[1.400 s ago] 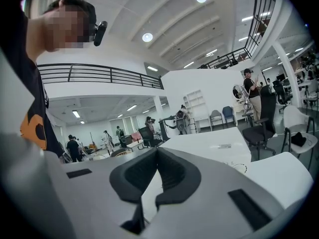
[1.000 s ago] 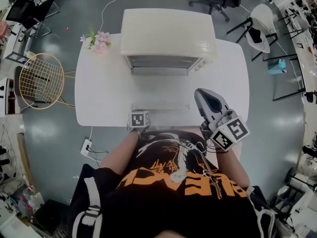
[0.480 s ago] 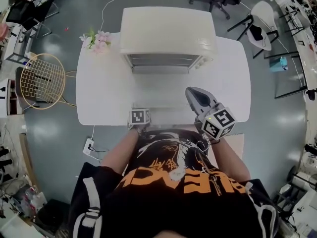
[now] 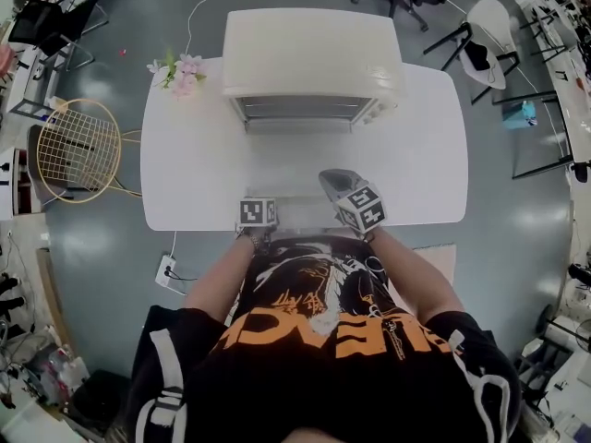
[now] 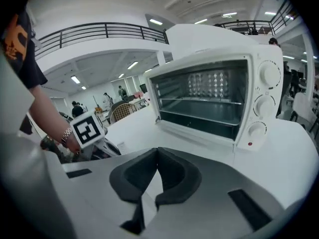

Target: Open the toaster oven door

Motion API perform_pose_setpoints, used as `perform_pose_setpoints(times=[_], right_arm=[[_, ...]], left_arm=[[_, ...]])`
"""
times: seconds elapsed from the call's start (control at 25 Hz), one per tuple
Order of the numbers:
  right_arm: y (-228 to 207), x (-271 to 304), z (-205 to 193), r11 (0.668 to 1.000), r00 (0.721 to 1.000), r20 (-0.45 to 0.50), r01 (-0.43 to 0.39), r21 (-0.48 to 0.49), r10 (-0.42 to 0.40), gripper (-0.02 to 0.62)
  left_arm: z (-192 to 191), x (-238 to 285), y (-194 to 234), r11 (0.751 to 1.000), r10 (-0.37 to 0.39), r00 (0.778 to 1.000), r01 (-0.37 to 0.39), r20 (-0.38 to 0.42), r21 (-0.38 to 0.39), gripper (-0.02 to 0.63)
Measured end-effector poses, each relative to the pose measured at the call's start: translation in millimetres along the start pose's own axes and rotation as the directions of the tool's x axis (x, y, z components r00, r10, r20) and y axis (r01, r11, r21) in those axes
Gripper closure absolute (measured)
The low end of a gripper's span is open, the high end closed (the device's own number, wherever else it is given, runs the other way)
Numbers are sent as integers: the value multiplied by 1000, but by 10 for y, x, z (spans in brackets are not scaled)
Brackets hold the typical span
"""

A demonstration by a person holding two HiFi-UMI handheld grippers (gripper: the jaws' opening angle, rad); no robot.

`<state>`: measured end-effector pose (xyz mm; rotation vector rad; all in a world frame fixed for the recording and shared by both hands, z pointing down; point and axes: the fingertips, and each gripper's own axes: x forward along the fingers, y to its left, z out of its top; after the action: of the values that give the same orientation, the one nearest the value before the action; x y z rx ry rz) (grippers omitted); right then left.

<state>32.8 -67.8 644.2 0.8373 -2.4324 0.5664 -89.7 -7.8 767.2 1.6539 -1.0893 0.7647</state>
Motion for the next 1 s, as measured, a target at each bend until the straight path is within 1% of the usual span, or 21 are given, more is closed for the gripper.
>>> perform_pose_setpoints(times=[0.08,0.16,0.36,0.52,0.68,0.8,0.88,1.0], right_arm=[[-118,20,-126,1000,999,-29,28,12,-28,581],[-228,-2,-175,998,998,-34,51,49,-50,581],[-342,-42,-97,995,998,-14,67,73,-66,581],[-352,-49,-77,995,998,-15,65,75,-64,581],[-398,-93,-57,993,997,-1,77,90,-77,581],[-384,-136,2,993,997,20,75,92,-78,581],[-377,-162,28,994,997,30,73,85,-76,581],[-403,-222,84,993,995,49,79,83,-83,581]], left_arm=[[-17,-4,-45,999,-40,999,41,-12,31,547],[-26,-28,-61,997,-59,998,59,-18,47,520],[5,-157,-104,994,-78,997,77,12,81,508],[-23,-360,-218,984,-102,994,93,46,155,506],[-27,-439,-237,982,-101,993,90,61,164,508],[-68,-561,-353,968,-140,988,124,58,220,509],[-32,-736,-459,954,-171,981,141,96,266,520],[214,-1041,-621,944,-209,955,140,210,300,531]])
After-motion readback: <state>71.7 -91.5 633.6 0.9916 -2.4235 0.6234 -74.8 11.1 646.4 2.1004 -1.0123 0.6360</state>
